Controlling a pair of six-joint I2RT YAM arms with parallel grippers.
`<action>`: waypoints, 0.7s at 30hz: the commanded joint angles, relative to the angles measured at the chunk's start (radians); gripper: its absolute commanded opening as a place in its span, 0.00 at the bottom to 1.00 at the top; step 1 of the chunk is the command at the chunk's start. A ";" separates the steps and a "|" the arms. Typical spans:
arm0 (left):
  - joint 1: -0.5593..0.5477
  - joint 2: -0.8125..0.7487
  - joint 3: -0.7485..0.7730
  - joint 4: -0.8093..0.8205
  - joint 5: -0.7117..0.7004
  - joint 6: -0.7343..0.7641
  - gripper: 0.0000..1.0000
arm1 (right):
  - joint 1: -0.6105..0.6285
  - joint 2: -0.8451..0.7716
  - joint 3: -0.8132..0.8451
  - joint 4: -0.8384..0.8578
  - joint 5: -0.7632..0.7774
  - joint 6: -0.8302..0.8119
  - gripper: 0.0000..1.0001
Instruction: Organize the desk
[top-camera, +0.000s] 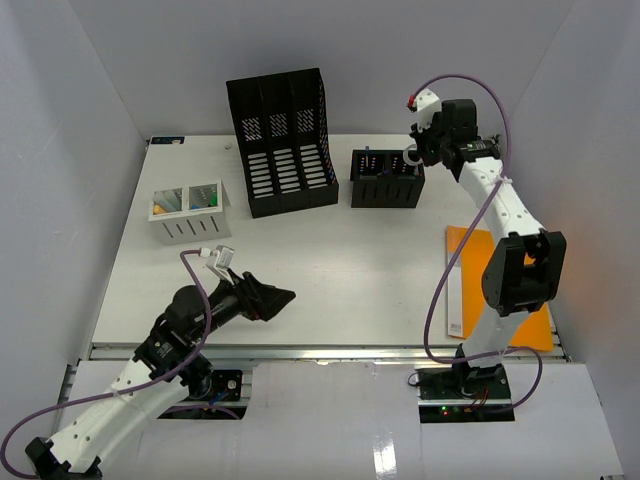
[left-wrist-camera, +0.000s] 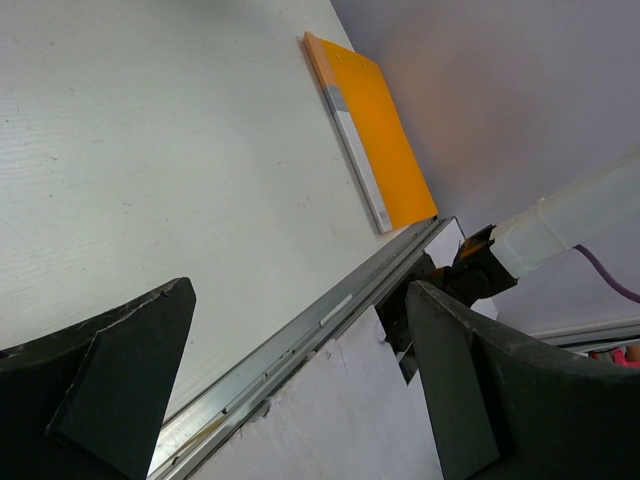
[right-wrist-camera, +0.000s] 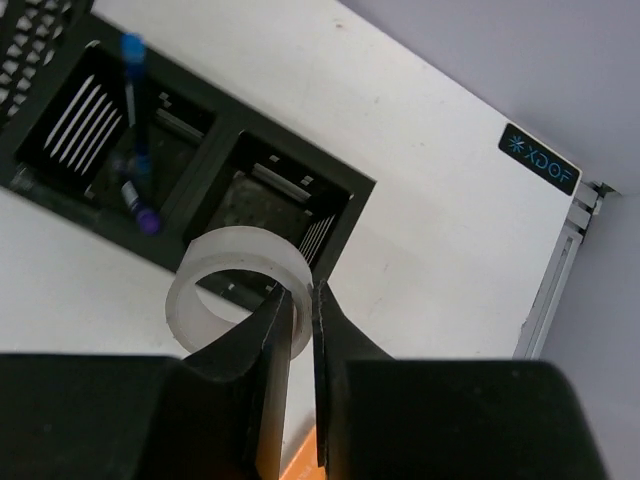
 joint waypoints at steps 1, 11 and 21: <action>0.002 0.015 0.016 -0.003 -0.008 0.007 0.98 | 0.006 0.090 0.069 0.125 0.123 0.151 0.08; 0.002 0.024 0.039 -0.009 -0.005 0.017 0.98 | 0.005 0.251 0.187 0.138 0.102 0.172 0.18; 0.002 0.012 0.044 -0.016 -0.004 0.008 0.98 | 0.005 0.202 0.102 0.153 0.087 0.122 0.49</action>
